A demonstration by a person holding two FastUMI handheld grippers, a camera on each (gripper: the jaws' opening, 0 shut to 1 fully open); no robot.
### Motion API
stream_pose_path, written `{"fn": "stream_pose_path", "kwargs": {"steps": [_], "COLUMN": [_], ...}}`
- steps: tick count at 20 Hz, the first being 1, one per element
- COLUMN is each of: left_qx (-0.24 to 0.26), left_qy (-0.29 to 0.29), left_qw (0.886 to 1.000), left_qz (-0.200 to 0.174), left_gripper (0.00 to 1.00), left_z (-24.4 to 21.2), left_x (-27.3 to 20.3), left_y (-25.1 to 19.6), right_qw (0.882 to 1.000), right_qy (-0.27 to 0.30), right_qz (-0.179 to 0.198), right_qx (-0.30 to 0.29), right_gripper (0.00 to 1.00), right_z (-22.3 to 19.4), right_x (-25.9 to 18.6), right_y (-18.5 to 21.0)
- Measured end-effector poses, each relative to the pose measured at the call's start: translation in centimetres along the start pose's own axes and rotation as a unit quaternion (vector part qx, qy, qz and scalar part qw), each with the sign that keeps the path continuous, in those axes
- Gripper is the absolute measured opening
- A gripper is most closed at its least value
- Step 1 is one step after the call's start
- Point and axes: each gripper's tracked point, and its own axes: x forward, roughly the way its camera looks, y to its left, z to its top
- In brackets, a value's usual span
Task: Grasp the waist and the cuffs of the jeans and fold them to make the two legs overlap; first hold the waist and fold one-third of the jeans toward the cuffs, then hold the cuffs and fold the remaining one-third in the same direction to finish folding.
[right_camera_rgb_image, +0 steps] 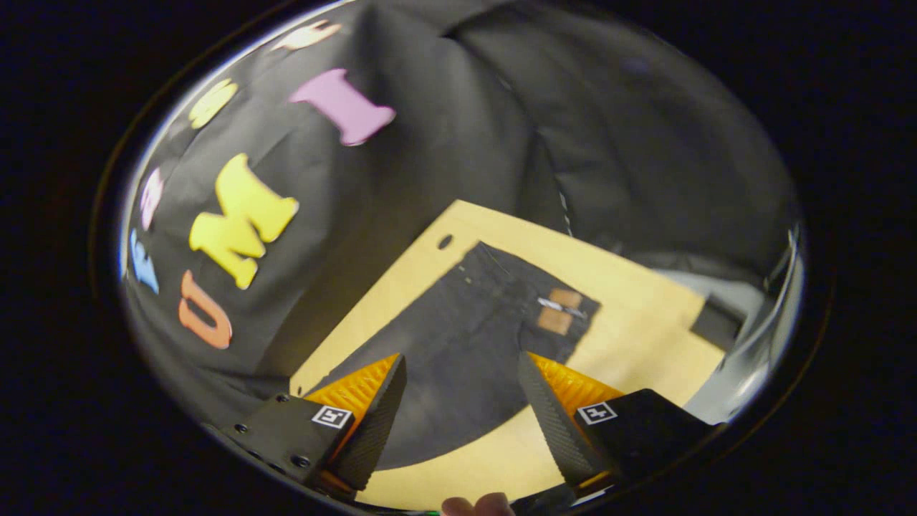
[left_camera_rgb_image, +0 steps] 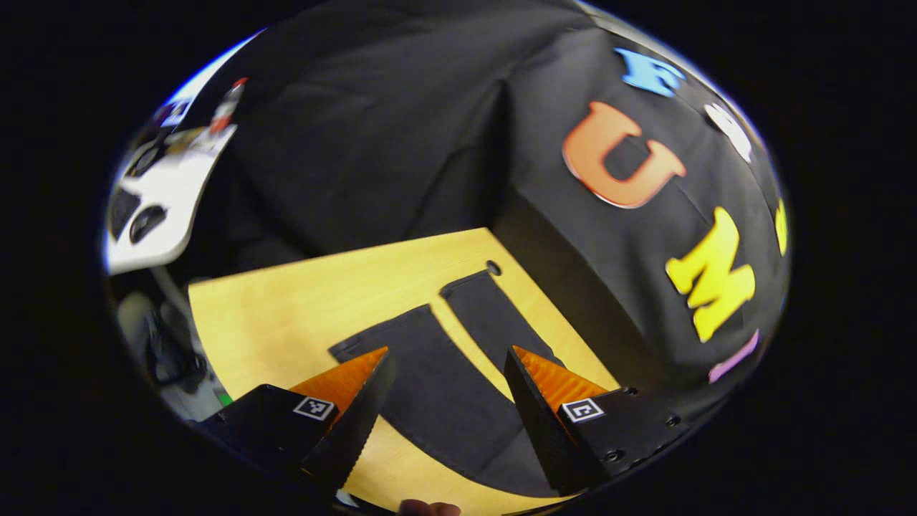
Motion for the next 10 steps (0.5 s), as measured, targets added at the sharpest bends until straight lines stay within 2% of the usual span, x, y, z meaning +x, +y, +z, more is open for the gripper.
{"fn": "stream_pose_path", "kwargs": {"steps": [3, 5, 10], "left_qx": [-0.092, -0.137, -0.194], "left_qy": [0.044, 0.067, 0.088], "left_qw": [0.994, 0.987, 0.974], "left_qz": [0.025, 0.045, 0.073], "left_gripper": [0.99, 0.99, 0.99], "left_z": [-2.1, -3.5, -4.0], "left_x": [-0.6, 0.1, 2.9], "left_y": [3.8, 5.4, 7.8], "right_qw": [0.998, 0.997, 0.993], "right_qy": [0.013, 0.023, 0.041], "right_qz": [-0.030, -0.037, -0.050], "right_qx": [0.052, 0.069, 0.099], "right_gripper": [0.98, 0.98, 0.98], "right_z": [-1.5, -1.8, -2.0], "right_x": [1.9, 2.4, 3.7], "right_y": [-4.1, -5.3, -5.9]}}
